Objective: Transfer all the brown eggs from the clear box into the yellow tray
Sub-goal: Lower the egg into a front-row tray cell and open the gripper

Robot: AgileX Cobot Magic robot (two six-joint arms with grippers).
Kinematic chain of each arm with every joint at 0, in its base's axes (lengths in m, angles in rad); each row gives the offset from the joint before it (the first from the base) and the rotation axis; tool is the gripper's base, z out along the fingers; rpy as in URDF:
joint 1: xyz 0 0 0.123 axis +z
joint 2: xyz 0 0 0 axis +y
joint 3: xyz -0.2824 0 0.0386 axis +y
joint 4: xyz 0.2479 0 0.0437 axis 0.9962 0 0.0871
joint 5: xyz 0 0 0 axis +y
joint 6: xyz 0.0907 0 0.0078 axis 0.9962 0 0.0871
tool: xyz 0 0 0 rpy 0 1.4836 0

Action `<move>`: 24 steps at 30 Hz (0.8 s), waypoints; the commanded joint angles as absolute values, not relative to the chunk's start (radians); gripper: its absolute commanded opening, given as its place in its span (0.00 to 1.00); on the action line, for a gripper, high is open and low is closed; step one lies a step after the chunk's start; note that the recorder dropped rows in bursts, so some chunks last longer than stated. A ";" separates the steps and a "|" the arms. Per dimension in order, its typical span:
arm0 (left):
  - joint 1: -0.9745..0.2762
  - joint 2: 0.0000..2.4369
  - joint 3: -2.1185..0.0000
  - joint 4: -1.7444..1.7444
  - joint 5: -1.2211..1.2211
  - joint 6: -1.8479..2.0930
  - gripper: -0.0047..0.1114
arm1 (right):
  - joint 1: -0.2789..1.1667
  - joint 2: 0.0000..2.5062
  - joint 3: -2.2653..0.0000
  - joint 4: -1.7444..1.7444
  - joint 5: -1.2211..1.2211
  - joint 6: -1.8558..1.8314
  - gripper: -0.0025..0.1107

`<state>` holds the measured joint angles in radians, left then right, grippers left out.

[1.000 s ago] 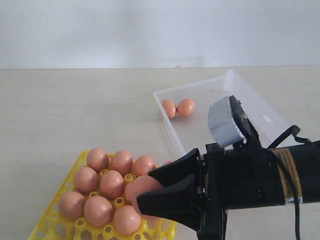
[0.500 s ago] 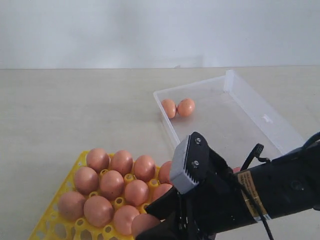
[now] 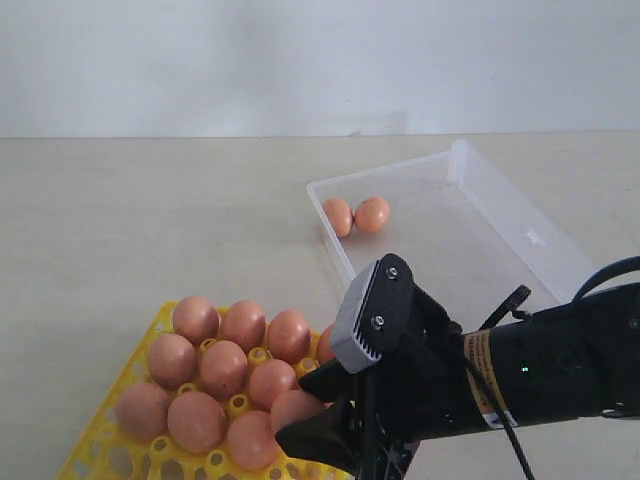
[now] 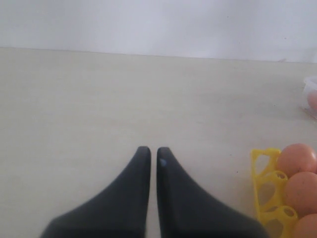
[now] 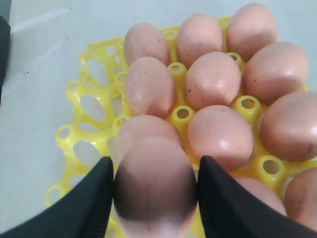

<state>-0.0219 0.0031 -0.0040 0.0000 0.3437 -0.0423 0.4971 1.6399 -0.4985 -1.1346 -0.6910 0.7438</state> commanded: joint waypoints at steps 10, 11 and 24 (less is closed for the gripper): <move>-0.022 0.000 0.000 0.000 0.338 -0.038 0.08 | 0.499 1.705 -0.502 -1.056 -0.739 0.722 0.20; -0.022 0.000 0.000 0.000 0.338 -0.038 0.08 | 0.499 1.705 -0.502 -1.023 -0.739 0.722 0.29; -0.022 0.000 0.000 0.000 0.338 -0.038 0.08 | 0.499 1.705 -0.502 -1.007 -0.766 0.722 0.43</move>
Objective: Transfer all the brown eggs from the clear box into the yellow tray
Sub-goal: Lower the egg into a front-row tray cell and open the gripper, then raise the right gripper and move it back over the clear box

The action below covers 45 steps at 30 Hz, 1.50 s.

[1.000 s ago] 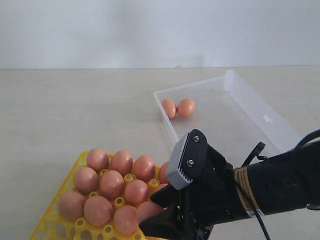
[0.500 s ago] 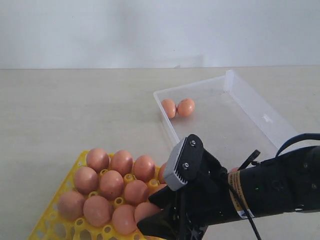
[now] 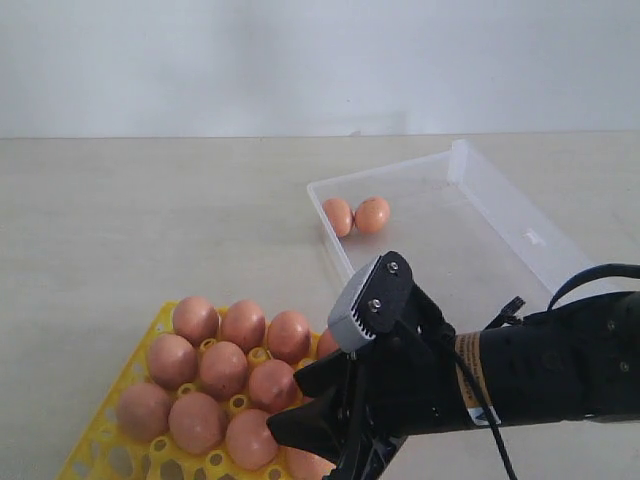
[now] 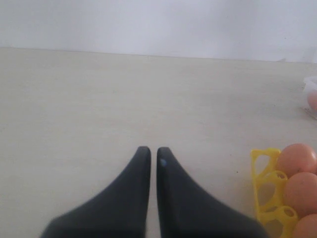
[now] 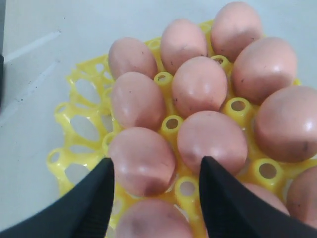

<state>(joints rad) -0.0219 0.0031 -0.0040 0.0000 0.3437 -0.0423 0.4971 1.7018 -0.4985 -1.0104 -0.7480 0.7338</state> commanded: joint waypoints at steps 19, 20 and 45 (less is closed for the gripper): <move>-0.022 0.000 0.000 0.000 0.338 -0.038 0.08 | 0.499 1.705 -0.796 -1.228 -0.808 1.010 0.02; -0.022 0.000 0.000 0.000 0.338 -0.038 0.08 | 0.499 1.705 -0.841 -1.228 -0.738 1.028 0.02; -0.022 0.000 0.000 0.000 0.338 -0.038 0.08 | 0.091 2.071 -1.684 0.397 0.895 -0.230 0.02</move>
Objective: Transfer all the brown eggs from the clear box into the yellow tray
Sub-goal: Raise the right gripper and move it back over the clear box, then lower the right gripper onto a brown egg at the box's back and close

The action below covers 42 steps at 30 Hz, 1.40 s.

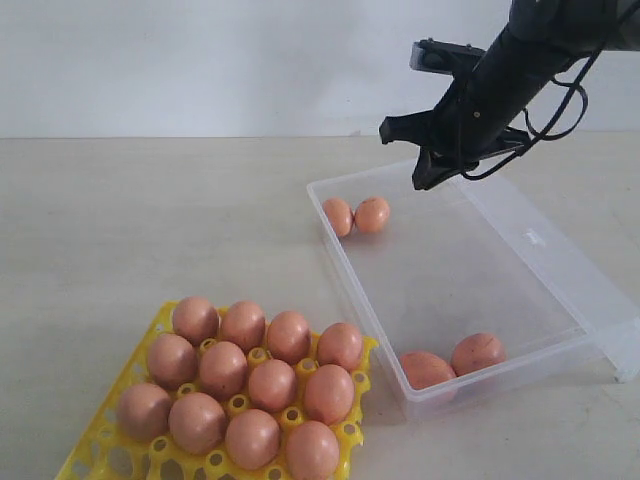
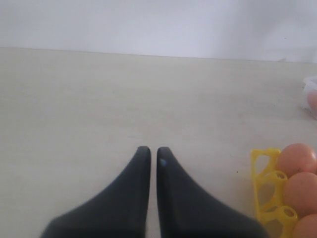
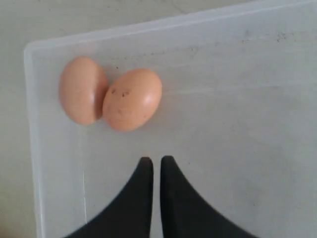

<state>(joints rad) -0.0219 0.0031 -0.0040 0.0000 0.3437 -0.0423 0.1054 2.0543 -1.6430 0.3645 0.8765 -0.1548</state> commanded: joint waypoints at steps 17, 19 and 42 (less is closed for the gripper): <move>-0.022 0.000 0.000 0.000 0.338 -0.038 0.08 | 0.091 2.158 -1.687 0.482 0.826 -0.027 0.46; -0.022 0.000 0.000 0.000 0.338 -0.038 0.08 | 0.091 2.185 -1.687 0.520 0.820 -0.029 0.46; -0.022 0.000 0.000 0.000 0.338 -0.038 0.08 | 0.091 2.315 -1.687 0.876 0.696 -0.223 0.46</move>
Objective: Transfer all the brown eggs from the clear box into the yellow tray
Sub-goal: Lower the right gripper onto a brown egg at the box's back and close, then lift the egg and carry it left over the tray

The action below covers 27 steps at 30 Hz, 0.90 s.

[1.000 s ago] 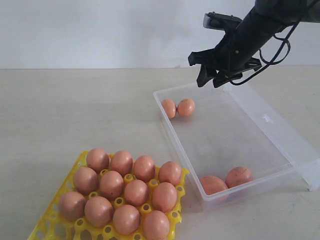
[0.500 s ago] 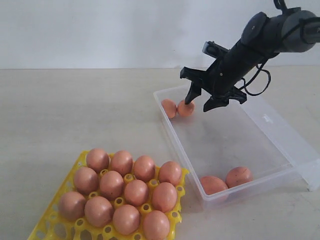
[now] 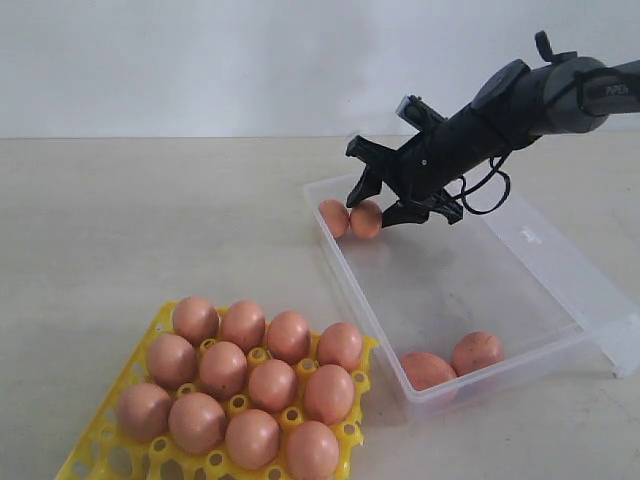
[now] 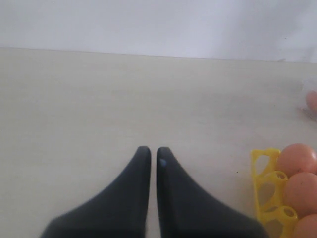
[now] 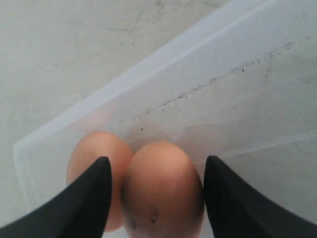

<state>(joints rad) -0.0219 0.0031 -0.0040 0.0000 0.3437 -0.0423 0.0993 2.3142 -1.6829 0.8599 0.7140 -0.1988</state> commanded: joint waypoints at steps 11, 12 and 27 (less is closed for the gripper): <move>-0.022 0.000 0.000 0.000 0.338 -0.038 0.08 | 0.091 2.315 -1.687 0.787 0.715 -0.223 0.23; -0.022 0.000 0.000 0.000 0.338 -0.038 0.08 | 0.091 2.315 -1.687 0.770 0.726 -0.228 0.20; -0.022 0.000 0.000 0.000 0.338 -0.038 0.08 | 0.091 2.141 -1.687 0.617 0.763 -0.344 0.02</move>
